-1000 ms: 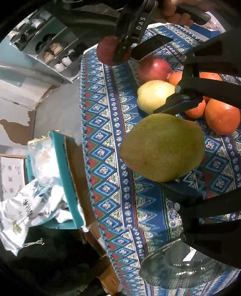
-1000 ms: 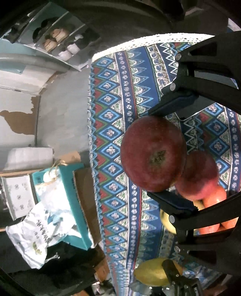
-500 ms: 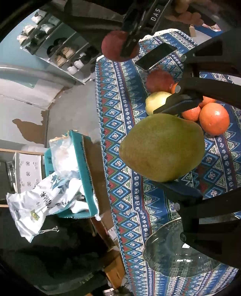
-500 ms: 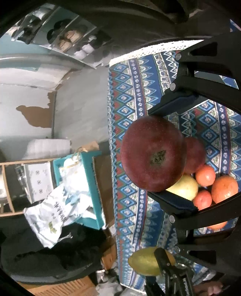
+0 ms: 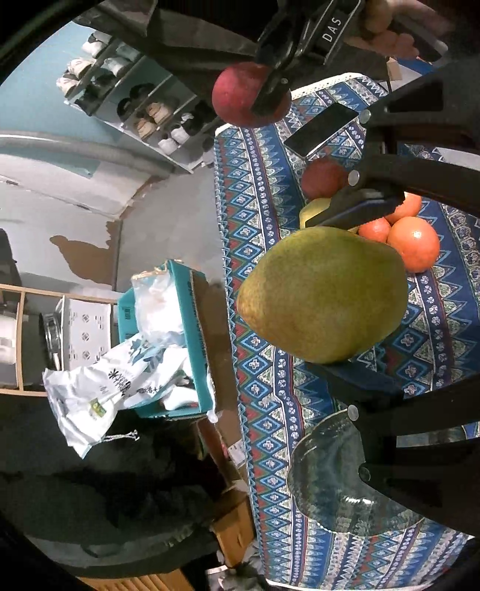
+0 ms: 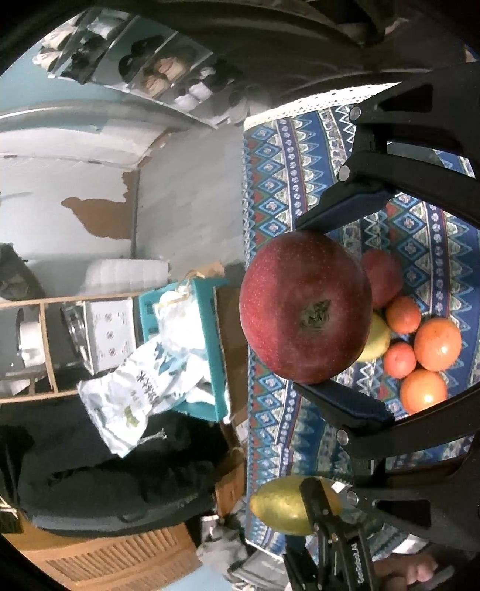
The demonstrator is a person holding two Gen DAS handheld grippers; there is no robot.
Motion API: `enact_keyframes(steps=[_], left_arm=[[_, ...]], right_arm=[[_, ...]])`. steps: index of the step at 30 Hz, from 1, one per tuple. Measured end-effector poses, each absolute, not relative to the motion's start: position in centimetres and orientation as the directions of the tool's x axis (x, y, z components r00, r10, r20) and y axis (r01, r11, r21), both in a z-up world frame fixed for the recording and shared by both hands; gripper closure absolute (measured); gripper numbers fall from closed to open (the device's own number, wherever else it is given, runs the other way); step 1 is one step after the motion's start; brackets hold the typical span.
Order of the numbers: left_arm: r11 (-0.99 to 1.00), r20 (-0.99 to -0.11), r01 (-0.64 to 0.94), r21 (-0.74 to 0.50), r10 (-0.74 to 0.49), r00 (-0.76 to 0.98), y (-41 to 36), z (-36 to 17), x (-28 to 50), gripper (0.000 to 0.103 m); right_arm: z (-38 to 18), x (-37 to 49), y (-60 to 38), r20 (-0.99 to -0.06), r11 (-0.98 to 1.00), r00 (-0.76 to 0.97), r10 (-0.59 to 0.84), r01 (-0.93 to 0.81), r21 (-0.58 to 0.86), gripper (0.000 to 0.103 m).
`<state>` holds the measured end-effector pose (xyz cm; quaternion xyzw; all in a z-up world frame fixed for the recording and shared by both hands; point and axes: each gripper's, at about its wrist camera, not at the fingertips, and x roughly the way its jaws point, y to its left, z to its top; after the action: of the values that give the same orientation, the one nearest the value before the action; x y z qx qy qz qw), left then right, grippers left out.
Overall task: Organize fruits
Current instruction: 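Lift the pear with the left tool while the right tool carries the apple toward the glass plate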
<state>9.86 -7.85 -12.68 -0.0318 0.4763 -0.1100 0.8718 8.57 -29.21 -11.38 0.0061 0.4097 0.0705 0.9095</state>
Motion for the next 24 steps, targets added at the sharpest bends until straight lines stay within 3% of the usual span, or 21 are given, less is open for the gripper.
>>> enact_keyframes(steps=[24], left_arm=[[0.983,-0.778,0.093,-0.157,-0.181,0.601,-1.4,-10.1,6.6,0.035]], right_arm=[[-8.4,7.4,-21.2,-0.695,0.960,0.675,0.249,-0.267,0.084,0.025]])
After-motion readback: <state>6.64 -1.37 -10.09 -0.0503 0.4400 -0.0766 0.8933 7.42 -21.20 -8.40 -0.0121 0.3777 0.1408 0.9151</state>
